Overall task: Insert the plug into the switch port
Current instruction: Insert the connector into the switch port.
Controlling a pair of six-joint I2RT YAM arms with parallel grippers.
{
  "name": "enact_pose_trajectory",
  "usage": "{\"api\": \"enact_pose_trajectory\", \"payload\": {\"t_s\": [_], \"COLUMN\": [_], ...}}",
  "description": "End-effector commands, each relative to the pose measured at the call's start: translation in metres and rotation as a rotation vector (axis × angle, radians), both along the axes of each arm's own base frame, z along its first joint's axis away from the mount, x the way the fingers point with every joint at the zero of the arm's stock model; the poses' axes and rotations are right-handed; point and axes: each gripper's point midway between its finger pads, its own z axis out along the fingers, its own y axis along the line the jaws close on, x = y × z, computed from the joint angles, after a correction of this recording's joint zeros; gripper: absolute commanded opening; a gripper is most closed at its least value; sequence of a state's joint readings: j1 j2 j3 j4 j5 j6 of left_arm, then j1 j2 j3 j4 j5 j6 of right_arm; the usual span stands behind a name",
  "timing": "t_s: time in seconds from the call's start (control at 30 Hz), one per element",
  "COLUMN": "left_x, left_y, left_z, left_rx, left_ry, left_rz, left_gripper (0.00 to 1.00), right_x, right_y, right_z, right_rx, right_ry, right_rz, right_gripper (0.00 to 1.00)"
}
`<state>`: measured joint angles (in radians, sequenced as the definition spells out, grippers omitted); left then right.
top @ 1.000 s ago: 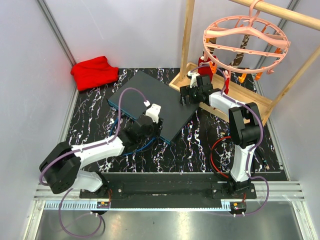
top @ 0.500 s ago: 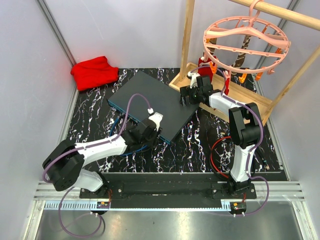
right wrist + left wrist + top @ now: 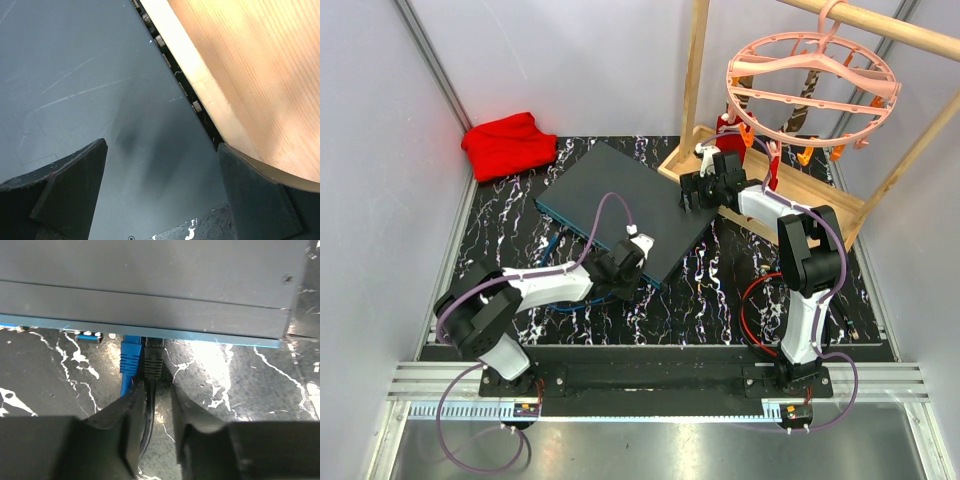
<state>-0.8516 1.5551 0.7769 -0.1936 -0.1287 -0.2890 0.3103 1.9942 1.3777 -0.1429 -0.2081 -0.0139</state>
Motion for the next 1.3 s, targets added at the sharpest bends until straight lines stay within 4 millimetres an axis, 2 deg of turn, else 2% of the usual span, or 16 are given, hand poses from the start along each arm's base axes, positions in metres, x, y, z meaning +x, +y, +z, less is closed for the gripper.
{"api": "enact_pose_trajectory", "payload": {"t_s": [0.0, 0.07, 0.13, 0.43, 0.53, 0.6, 0.73, 0.87, 1.0, 1.07, 1.27], "left_x": [0.007, 0.007, 0.01, 0.046, 0.06, 0.063, 0.072, 0.081, 0.072, 0.062, 0.03], "left_y": [-0.017, -0.017, -0.018, -0.028, -0.037, -0.046, -0.052, -0.055, -0.059, -0.051, -0.023], "left_z": [0.007, 0.007, 0.01, 0.034, 0.042, 0.043, 0.044, 0.057, 0.057, 0.052, 0.048], "left_rx": [-0.046, -0.043, -0.043, -0.077, -0.111, -0.137, -0.155, -0.202, -0.232, -0.234, -0.242], "left_ry": [-0.007, -0.012, -0.022, -0.104, -0.138, -0.128, -0.146, -0.178, -0.144, -0.123, -0.085], "left_rz": [-0.015, -0.022, -0.023, -0.013, 0.0, -0.001, 0.024, 0.057, 0.049, 0.059, 0.087], "left_gripper": [0.21, 0.13, 0.0, 0.0, 0.0, 0.0, 0.0, 0.0, 0.02, 0.05, 0.29], "right_x": [-0.094, -0.093, -0.094, -0.099, -0.1, -0.101, -0.102, -0.105, -0.103, -0.1, -0.094], "right_y": [0.028, 0.028, 0.028, 0.029, 0.03, 0.031, 0.034, 0.037, 0.036, 0.036, 0.039], "right_z": [-0.064, -0.064, -0.063, -0.066, -0.067, -0.067, -0.066, -0.066, -0.06, -0.053, -0.024], "right_rx": [0.041, 0.042, 0.044, 0.053, 0.054, 0.056, 0.061, 0.06, 0.06, 0.063, 0.092], "right_ry": [0.384, 0.382, 0.383, 0.399, 0.401, 0.403, 0.402, 0.406, 0.392, 0.375, 0.323], "right_rz": [0.112, 0.111, 0.113, 0.123, 0.131, 0.133, 0.142, 0.151, 0.139, 0.131, 0.123], "right_gripper": [1.0, 1.0, 1.0, 1.0, 0.99, 1.0, 1.0, 1.0, 1.0, 1.0, 1.0]}}
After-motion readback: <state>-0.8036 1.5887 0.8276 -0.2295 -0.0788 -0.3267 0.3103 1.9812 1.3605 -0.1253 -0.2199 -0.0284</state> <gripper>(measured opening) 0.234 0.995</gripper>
